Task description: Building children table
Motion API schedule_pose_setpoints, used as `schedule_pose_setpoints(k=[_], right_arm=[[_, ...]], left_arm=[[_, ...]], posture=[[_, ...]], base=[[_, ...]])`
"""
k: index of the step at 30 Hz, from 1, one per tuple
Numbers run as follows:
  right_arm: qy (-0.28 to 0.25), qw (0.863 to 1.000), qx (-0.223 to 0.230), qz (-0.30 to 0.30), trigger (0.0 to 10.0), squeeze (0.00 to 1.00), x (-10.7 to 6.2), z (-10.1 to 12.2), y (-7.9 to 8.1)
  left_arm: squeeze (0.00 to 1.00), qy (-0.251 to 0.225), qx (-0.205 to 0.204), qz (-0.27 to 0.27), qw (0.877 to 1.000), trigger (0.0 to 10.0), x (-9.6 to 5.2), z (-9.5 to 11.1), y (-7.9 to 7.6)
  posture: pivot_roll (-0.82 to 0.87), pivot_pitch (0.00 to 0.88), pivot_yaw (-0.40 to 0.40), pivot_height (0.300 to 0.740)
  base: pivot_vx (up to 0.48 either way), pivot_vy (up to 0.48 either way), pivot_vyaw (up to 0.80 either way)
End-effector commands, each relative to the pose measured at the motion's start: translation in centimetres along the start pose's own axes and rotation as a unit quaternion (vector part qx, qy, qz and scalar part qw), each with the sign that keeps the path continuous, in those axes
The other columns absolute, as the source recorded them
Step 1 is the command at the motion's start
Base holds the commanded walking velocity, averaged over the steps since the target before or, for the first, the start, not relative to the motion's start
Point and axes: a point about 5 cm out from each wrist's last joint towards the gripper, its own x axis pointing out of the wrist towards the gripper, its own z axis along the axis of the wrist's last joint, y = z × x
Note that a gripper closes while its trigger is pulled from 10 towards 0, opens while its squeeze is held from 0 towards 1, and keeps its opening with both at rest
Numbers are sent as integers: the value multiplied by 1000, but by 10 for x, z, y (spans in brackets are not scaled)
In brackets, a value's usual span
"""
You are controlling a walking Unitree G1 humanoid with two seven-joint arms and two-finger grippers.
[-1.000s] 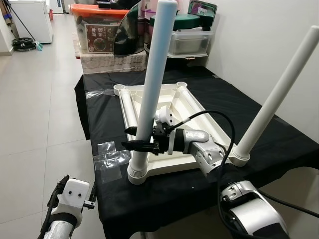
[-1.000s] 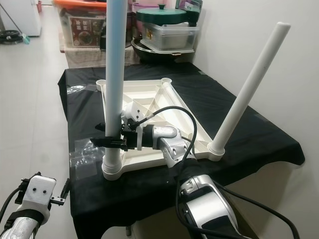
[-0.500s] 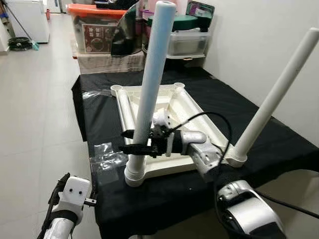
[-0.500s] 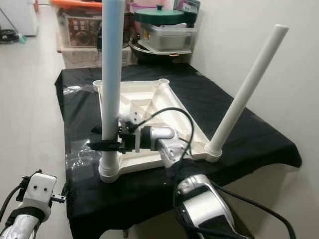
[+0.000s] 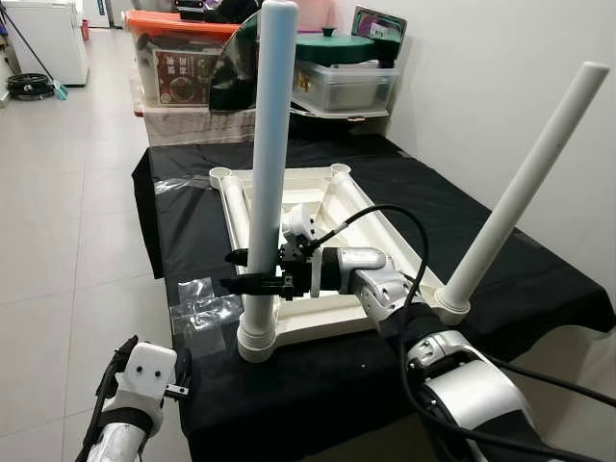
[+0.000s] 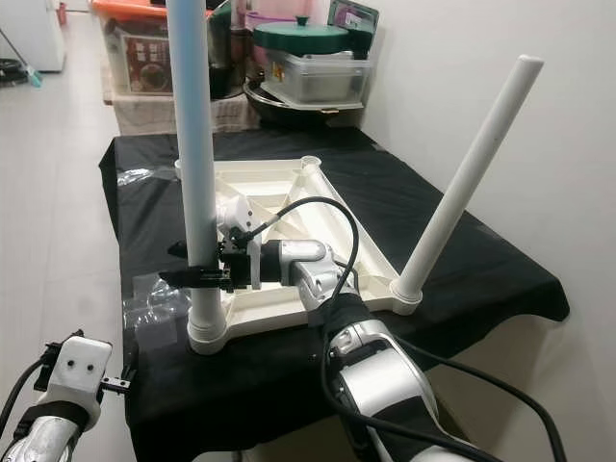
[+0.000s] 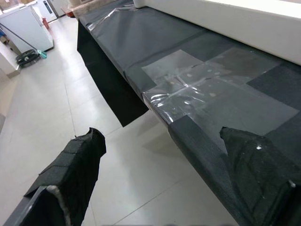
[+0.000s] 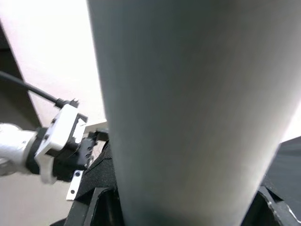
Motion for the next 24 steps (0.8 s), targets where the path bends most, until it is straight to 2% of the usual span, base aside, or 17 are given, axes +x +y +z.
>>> schedule_pose_setpoints(k=[1, 3, 4, 5, 7, 8, 9, 11, 12, 14, 15, 16, 17, 18, 19, 24], right_arm=[[47, 997, 35, -56, 0, 0, -10, -32, 1], [48, 996, 35, -69, 0, 0, -11, -34, 1], [45, 987, 45, -150, 0, 0, -13, -39, -5], [45, 987, 45, -150, 0, 0, -13, -39, -5], [42, 967, 60, -244, 0, 0, -18, -45, -11], [42, 967, 60, -244, 0, 0, -18, -45, -11], [41, 929, 59, -362, 0, 0, -31, -51, -19], [41, 929, 59, -362, 0, 0, -31, -51, -19], [40, 898, 55, -435, 0, 0, -40, -54, -22], [40, 898, 55, -435, 0, 0, -40, -54, -22], [46, 861, 75, -500, 0, 0, -44, -67, -18], [46, 832, 98, -543, 0, 0, -42, -77, -12], [46, 821, 115, -557, 0, 0, -38, -83, -8], [46, 821, 115, -557, 0, 0, -38, -83, -8], [46, 814, 124, -565, 0, 0, -36, -86, -6], [43, 811, 129, -569, 0, 0, -35, -86, -6]], left_arm=[[0, 10, -6, -4, 1000, 10000, -2, -5, -5], [0, 10, -6, -4, 1000, 10000, -2, -5, -5], [0, 11, -5, -5, 1000, 10000, -2, -6, -5], [0, 11, -5, -5, 1000, 10000, -2, -6, -5], [0, 12, -5, -5, 1000, 10000, -2, -6, -5], [0, 12, -5, -5, 1000, 10000, -2, -6, -5], [0, 12, -5, -5, 1000, 10000, -2, -6, -5], [0, 12, -5, -5, 1000, 10000, -2, -6, -5], [0, 12, -5, -5, 1000, 10000, -3, -6, -5], [0, 12, -5, -5, 1000, 10000, -3, -6, -5], [0, 13, -5, -5, 1000, 10000, -3, -7, -6], [0, 14, -4, -7, 1000, 10000, -2, -7, -6], [0, 14, -3, -8, 1000, 10000, -2, -7, -6], [0, 14, -3, -8, 1000, 10000, -2, -7, -6], [0, 14, -3, -8, 1000, 10000, -1, -8, -7], [0, 15, -3, -8, 1000, 10000, -1, -8, -7]], posture=[[155, 0, -157, 740], [155, 0, -157, 740], [143, 0, -154, 740], [143, 0, -154, 740], [142, 0, -154, 740], [142, 0, -154, 740], [136, 0, -152, 740], [136, 0, -152, 740], [136, 0, -152, 740], [136, 0, -152, 740], [132, 0, -143, 740], [132, 0, -144, 740], [132, 0, -144, 740], [132, 0, -144, 740], [132, 0, -144, 740], [133, 0, -144, 740]], base=[[0, 0, 0], [0, 0, 0], [0, 0, 0], [0, 0, 0], [0, 0, 0], [0, 0, 0], [0, 0, 0], [0, 0, 0], [0, 0, 0], [0, 0, 0], [0, 0, 0], [0, 0, 0], [0, 0, 0], [0, 0, 0], [0, 0, 0], [0, 0, 0]])
